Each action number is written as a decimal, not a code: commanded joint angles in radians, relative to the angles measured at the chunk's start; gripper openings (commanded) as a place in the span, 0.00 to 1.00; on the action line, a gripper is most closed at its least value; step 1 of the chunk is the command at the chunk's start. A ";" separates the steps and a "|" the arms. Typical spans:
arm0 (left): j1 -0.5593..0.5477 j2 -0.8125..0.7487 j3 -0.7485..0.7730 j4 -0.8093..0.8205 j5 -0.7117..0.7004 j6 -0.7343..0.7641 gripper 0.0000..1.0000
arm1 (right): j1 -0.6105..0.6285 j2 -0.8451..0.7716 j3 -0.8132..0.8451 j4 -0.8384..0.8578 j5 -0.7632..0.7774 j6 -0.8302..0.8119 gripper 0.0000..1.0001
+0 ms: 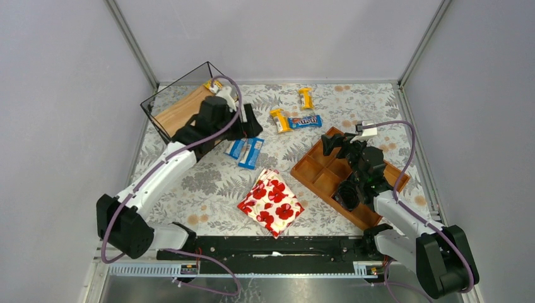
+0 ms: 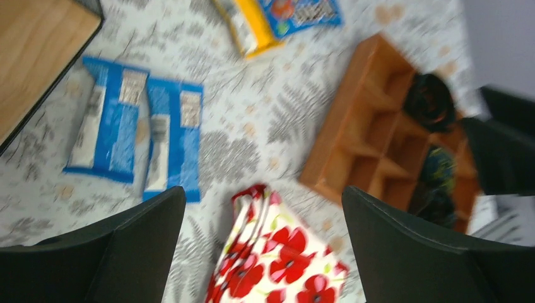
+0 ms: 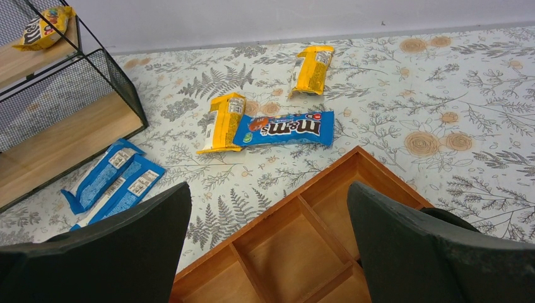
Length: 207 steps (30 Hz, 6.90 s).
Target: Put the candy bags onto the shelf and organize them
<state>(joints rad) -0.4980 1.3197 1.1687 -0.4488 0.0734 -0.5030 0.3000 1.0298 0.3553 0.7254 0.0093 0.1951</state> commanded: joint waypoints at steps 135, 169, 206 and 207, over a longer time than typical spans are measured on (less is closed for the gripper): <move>-0.204 -0.369 0.015 0.210 -0.290 0.142 0.99 | 0.487 1.040 0.801 -0.286 -0.017 1.075 0.61; -0.283 -0.369 0.006 0.205 -0.334 0.156 0.99 | 0.541 1.141 0.755 0.021 0.218 1.252 0.00; -0.301 -0.421 0.016 0.194 -0.369 0.175 0.99 | 0.511 1.351 1.187 0.178 0.089 1.382 0.00; -0.301 -0.422 0.016 0.194 -0.368 0.175 0.99 | 0.507 1.364 1.187 0.182 0.093 1.389 0.00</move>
<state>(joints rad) -0.7925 0.9207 1.1702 -0.2901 -0.2749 -0.3431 0.8268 2.3493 1.4990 0.9024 0.0639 1.5547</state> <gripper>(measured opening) 0.987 0.014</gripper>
